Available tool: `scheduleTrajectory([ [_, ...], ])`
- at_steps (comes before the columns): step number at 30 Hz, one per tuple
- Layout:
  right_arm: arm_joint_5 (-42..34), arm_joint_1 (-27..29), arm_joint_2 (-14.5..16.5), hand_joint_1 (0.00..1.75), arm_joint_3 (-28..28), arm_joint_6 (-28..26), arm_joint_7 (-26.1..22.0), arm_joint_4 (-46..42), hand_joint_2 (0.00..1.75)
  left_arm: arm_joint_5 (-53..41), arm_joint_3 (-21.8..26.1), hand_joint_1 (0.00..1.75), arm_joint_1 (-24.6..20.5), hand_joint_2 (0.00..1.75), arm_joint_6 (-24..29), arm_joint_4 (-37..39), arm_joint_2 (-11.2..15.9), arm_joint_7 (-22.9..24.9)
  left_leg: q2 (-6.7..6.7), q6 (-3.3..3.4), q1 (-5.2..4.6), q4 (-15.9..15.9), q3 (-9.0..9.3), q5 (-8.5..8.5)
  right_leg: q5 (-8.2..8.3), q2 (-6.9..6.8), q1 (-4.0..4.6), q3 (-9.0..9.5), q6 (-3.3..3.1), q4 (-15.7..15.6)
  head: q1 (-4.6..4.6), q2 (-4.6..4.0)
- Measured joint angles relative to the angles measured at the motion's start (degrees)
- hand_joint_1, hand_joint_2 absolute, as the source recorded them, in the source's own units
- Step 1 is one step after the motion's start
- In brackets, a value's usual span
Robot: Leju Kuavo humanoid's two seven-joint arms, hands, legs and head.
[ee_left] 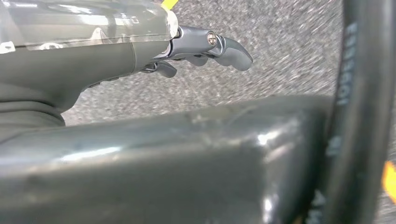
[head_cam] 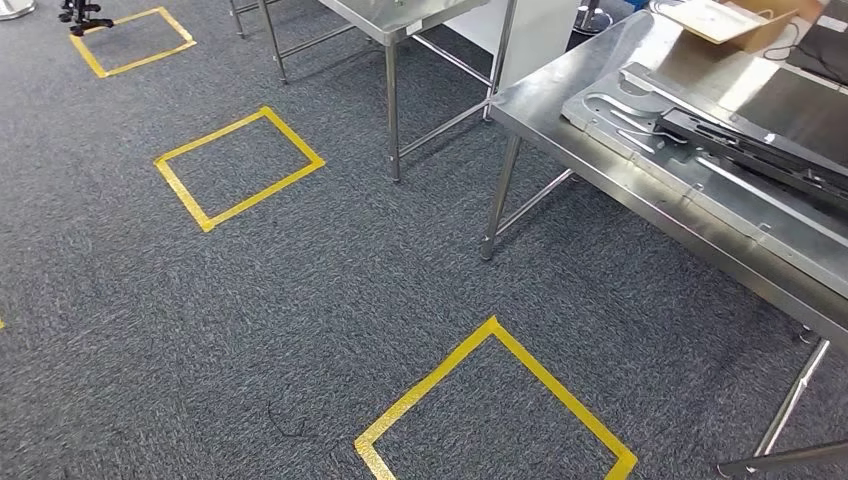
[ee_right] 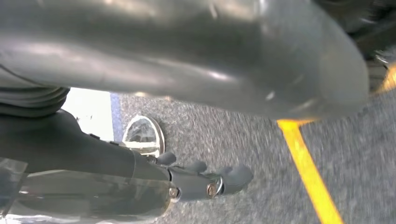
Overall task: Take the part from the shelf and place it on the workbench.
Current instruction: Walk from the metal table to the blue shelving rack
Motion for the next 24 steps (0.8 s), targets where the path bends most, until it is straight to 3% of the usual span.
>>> scheduleTrajectory([
  [1, 0.0, 0.1, 0.1, 0.0, -0.1, 0.0, 0.2, 0.0, 0.0, 0.0, 0.1, 0.0, 0.0, 0.0, 0.0, 0.0, 0.0, -0.7, -0.75, 0.01, -0.05, 0.1, 0.0, 0.0, 0.11, 0.27, -0.01, -0.95, -0.02, 1.6, -0.01, 0.0],
  [2, 0.1, 0.2, 0.1, 0.0, -0.3, 0.0, 0.2, 0.0, 0.0, 0.0, 0.1, 0.0, 0.0, 0.0, 0.1, 0.0, 0.0, -1.1, -1.46, -0.02, -0.06, 0.1, 0.05, -0.02, 1.4, 0.43, -0.02, -0.81, -0.07, 0.9, -0.01, 0.0],
  [3, 0.1, 0.3, 0.2, 0.0, -0.4, 0.0, 0.3, 0.0, 0.0, 0.0, 0.1, 0.0, 0.0, 0.0, 0.1, 0.0, 0.0, -1.3, -2.2, -0.08, -0.05, 0.2, 0.12, -0.06, 3.56, 0.83, -0.07, 0.26, -0.17, -1.8, -0.01, 0.0],
  [5, 0.1, 0.4, 0.2, 0.0, -0.6, 0.0, 0.1, 0.0, 0.0, 0.0, 0.1, 0.0, -0.1, 0.0, 0.1, 0.0, 0.0, -1.4, -3.5, -0.4, -0.1, 0.7, -0.05, -0.25, 7.14, 3.19, -0.28, 3.07, -0.48, -8.9, -0.01, 0.0],
  [7, 0.1, 0.4, 0.2, 0.0, -0.8, 0.0, -0.3, 0.0, 0.0, 0.0, 0.2, 0.0, -0.2, 0.0, 0.0, 0.0, 0.0, -1.5, -4.66, -1.03, -0.16, 1.1, -0.55, -0.31, 8.13, 4.87, -0.3, 4.4, -0.82, -12.6, -0.01, 0.0],
  [9, 0.0, 0.1, 0.3, 0.0, -1.0, 0.0, -0.7, 0.0, 0.0, 0.0, 0.2, 0.0, -0.1, 0.0, 0.0, 0.0, 0.0, -1.6, -5.68, -1.76, -0.09, 1.1, -0.91, -0.19, 8.09, 4.0, -0.19, 4.55, -1.33, -12.9, -0.01, 0.0],
  [10, 0.0, 0.0, 0.3, 0.0, -1.1, 0.0, -0.8, 0.0, 0.0, 0.0, 0.2, 0.0, -0.1, 0.0, -0.1, 0.0, 0.0, -1.6, -5.29, -2.06, -0.1, 1.4, -1.09, -0.42, 8.18, 3.33, -0.25, 4.7, -1.73, -13.1, -0.01, 0.0],
  [12, 0.0, 0.0, 0.4, 0.0, -1.3, 0.0, -0.9, 0.0, 0.0, -0.1, 0.2, 0.0, 0.0, 0.0, -0.1, 0.0, 0.1, -1.7, -3.02, -2.59, -0.12, 4.8, -2.69, -2.55, 8.32, 1.82, -0.44, 4.96, -2.55, -13.5, -0.02, 0.0],
  [14, 0.0, 0.2, 0.4, 0.0, -1.4, 0.0, -1.1, 0.0, 0.0, -0.1, 0.2, 0.0, -0.1, 0.0, -0.1, 0.0, 0.1, -1.6, -0.75, -3.04, 0.04, 12.0, -6.08, -6.17, 8.2, 0.24, -0.2, 4.99, -3.0, -13.6, -0.02, 0.0],
  [16, 0.2, 0.2, 0.4, 0.0, -1.6, 0.0, -1.2, 0.0, 0.0, -0.2, 0.2, 0.0, -0.1, 0.0, -0.1, 0.0, 0.0, -1.2, -0.06, -3.38, 0.3, 17.0, -8.44, -7.65, 8.06, -1.36, -0.01, 5.02, -3.11, -13.5, -0.02, 0.0],
  [17, 0.4, 0.2, 0.4, 0.0, -1.7, 0.0, -1.2, 0.0, 0.0, -0.3, 0.2, 0.0, 0.0, 0.0, -0.1, 0.0, 0.0, -0.7, 0.19, -3.44, 0.38, 16.5, -8.11, -6.82, 7.96, -2.1, 0.04, 5.1, -3.08, -13.5, -0.02, 0.0],
  [18, 0.5, 0.2, 0.4, 0.0, -1.7, 0.0, -1.2, 0.0, 0.0, -0.4, 0.2, 0.0, 0.1, 0.0, 0.0, 0.0, 0.0, -0.2, 0.62, -3.38, 0.41, 13.8, -6.63, -5.13, 7.84, -2.78, 0.06, 5.26, -2.99, -13.5, -0.02, 0.0],
  [20, 0.6, 0.2, 0.6, 0.0, -1.8, 0.0, -1.0, 0.0, 0.0, -0.6, 0.2, 0.0, 0.1, 0.0, 0.1, 0.0, 0.0, 0.8, 2.9, -2.91, 0.11, 5.9, -2.38, -1.82, 7.5, -4.0, 0.21, 5.67, -2.59, -13.4, -0.03, 0.0],
  [22, 0.7, 0.1, 0.6, 0.0, -1.9, 0.0, -0.7, 0.0, 0.0, -0.7, 0.2, 0.0, 0.0, 0.0, 0.1, 0.0, 0.0, 1.4, 4.5, -2.31, -0.36, 1.6, -0.25, -0.8, 7.21, -5.13, 0.44, 5.93, -2.03, -13.4, -0.02, 0.0],
  [24, 0.7, -0.2, 0.7, 0.0, -2.0, 0.0, -0.5, 0.0, 0.0, -0.8, 0.2, 0.0, 0.2, 0.0, 0.1, 0.0, 0.0, 1.7, 3.68, -1.82, -0.53, 1.0, -0.33, -0.78, 7.1, -6.25, 0.53, 6.27, -1.48, -13.6, -0.01, 0.0],
])
